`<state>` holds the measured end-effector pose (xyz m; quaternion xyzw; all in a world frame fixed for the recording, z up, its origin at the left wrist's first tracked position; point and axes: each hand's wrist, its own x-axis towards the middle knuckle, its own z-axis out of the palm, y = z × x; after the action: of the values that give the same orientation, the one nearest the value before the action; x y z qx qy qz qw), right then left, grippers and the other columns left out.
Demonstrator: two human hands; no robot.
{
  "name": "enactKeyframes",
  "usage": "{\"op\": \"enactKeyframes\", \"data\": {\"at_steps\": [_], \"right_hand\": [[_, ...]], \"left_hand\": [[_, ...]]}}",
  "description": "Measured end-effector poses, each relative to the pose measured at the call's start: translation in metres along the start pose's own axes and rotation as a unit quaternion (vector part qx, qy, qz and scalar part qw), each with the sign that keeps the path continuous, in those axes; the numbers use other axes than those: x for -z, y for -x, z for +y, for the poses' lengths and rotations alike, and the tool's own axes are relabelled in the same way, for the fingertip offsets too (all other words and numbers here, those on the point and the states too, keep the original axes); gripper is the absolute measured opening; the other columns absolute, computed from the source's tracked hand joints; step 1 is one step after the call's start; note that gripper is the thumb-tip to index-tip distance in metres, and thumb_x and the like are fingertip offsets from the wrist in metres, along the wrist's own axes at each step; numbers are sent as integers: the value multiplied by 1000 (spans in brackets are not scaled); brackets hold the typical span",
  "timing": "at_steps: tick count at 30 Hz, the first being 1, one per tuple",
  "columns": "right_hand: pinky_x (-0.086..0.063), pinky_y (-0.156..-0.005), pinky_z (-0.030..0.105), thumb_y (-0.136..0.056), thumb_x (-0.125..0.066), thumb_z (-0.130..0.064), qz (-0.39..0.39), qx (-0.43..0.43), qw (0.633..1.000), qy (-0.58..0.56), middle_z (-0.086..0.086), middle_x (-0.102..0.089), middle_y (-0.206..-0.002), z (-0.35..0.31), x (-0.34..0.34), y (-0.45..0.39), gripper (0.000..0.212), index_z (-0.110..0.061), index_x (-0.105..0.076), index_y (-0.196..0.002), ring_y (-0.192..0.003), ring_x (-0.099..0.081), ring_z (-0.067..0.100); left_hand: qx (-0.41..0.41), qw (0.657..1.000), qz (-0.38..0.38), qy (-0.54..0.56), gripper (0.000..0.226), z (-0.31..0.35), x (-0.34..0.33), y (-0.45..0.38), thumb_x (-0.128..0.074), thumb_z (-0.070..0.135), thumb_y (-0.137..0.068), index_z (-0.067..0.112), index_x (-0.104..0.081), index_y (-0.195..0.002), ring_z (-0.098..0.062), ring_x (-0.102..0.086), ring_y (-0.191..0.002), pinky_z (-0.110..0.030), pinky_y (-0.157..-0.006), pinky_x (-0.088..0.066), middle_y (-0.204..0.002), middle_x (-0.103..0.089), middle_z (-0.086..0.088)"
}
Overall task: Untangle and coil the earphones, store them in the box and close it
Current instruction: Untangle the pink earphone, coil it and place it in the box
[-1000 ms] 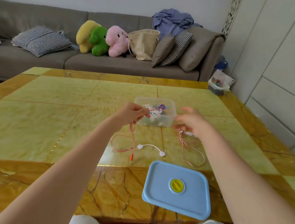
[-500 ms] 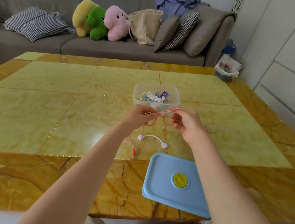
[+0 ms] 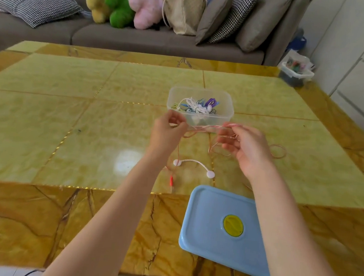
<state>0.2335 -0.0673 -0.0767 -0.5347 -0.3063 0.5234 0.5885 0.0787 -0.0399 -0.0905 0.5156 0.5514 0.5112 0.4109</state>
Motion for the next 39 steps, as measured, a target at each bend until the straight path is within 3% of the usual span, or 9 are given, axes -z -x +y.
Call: {"op": "enactKeyframes", "data": {"at_steps": [5,11,15,19,23,28,35,37,39], "right_hand": [[-44,-40,17,-96,-36,1,18,9,998,-53,0,-60,-45,-5,4,-4,27,-4,-57,-81,-40,-58,10],[-47,-43,15,-96,-38,0,59,-53,987,-139,1,-61,-45,3,25,-4,26,-3,-56,-77,-40,-59,10],[-50,-45,17,-96,-37,1,44,-49,994,-91,2,-62,-46,8,28,-4,28,-2,-56,-77,-42,-61,12],[-50,-45,19,-96,-35,2,34,-16,999,12,6,-62,-51,9,28,-5,28,-1,-57,-80,-43,-61,13],[-49,-44,18,-97,-35,2,58,33,995,78,8,-61,-60,5,36,-5,25,2,-59,-87,-42,-59,11],[-47,-43,17,-96,-36,-1,84,76,977,180,9,-61,-64,7,39,-4,27,2,-62,-90,-45,-58,11],[-26,-32,15,-91,-52,-4,-106,-25,906,409,3,-63,-94,1,39,8,30,-9,-56,-120,-37,-53,7],[-32,-41,11,-84,-63,-7,-162,9,847,506,-2,-57,-118,-3,36,12,49,-21,-50,-130,-50,-51,0],[-37,-59,10,-80,-69,-12,-171,91,849,492,-9,-52,-131,-6,28,12,59,-25,-48,-133,-66,-46,-7]], "left_hand": [[105,932,75,339,20,17,20,-10,-45,-5,-91,12,-49,-81,-8,-46,-52,-13,-48,-43,-66,-48,-2],[78,994,59,50,20,14,21,-3,-54,20,-91,21,-54,-71,-5,-32,-36,-17,-42,-29,-50,-43,6],[186,953,-22,238,39,18,22,2,-42,30,-95,16,-45,-59,-7,-23,-30,-18,-48,-42,-35,-25,8],[175,889,-37,422,33,23,30,-1,-36,30,-99,14,-64,-91,-3,-23,-31,-11,-35,-29,-49,-35,6],[93,978,-22,186,32,23,28,1,-37,37,-99,40,-49,-129,-4,-50,-58,-13,-38,-35,-96,-49,7],[73,987,-58,129,58,21,23,6,-36,26,-101,47,-3,-145,-14,-70,-80,-15,-46,-46,-144,-29,14],[12,993,-115,-31,86,19,21,9,-43,-1,-94,43,11,-145,-9,-67,-53,-16,-36,-41,-99,-68,-6],[-28,991,-115,-59,84,22,14,9,-41,1,-95,46,10,-144,-13,-68,-54,-20,-38,-45,-102,-66,-7],[-84,984,-116,-102,81,25,7,10,-41,3,-97,50,8,-142,-16,-69,-57,-25,-41,-50,-104,-65,-4]]}}
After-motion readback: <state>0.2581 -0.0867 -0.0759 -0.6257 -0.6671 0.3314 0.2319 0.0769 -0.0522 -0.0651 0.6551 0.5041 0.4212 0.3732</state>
